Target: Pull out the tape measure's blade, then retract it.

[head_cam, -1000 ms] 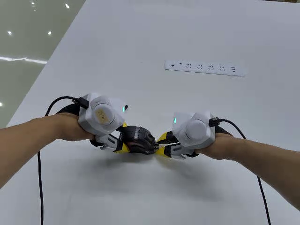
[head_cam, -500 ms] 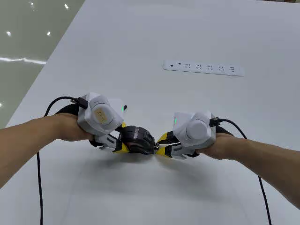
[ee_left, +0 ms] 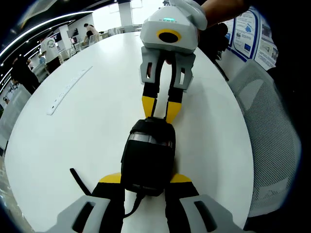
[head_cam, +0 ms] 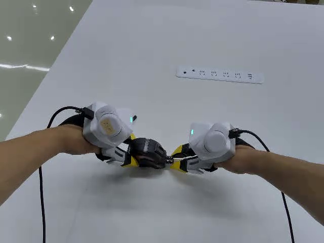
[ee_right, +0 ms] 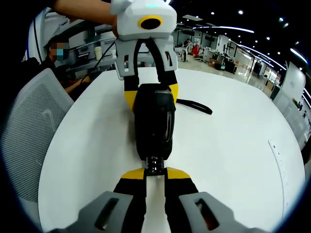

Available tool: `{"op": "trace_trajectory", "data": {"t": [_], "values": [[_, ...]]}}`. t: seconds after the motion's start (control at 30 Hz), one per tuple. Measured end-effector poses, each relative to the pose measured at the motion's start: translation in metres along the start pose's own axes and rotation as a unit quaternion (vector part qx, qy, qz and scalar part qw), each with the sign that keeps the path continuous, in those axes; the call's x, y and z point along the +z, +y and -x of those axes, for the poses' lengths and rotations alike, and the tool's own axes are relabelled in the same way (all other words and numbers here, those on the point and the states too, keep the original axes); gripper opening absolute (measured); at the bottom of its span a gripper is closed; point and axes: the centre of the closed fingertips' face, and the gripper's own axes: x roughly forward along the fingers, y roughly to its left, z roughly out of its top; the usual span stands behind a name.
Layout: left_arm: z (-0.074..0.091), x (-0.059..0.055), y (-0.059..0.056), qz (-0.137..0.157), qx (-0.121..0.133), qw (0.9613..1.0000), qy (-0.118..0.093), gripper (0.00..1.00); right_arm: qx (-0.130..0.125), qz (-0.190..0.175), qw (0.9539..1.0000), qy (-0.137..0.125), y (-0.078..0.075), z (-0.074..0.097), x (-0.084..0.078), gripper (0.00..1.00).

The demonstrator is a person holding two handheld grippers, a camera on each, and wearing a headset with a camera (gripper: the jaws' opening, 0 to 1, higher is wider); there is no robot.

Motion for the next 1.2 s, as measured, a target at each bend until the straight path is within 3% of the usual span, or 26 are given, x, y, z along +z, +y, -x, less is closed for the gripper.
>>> {"op": "trace_trajectory", "data": {"t": [1.2], "values": [[-0.002,0.0,0.0,0.001,-0.002,1.0,0.001,0.29,-0.002,0.006,1.0,0.003,0.0,0.016,-0.016,0.13]]}}
